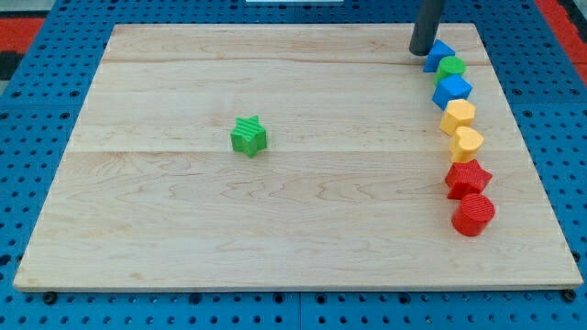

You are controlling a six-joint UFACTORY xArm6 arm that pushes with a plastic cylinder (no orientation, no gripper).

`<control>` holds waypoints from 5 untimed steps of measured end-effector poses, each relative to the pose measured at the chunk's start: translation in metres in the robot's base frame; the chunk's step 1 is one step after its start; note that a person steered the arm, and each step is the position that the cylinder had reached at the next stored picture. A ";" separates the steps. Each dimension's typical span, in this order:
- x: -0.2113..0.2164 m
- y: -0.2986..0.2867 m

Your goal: Nudge the blue triangle right a bit

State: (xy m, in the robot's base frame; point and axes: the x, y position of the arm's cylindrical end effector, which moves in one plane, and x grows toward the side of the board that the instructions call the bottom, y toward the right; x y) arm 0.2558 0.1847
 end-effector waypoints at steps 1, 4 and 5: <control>-0.001 -0.013; 0.013 -0.026; 0.017 -0.026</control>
State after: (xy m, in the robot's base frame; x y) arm 0.2727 0.1592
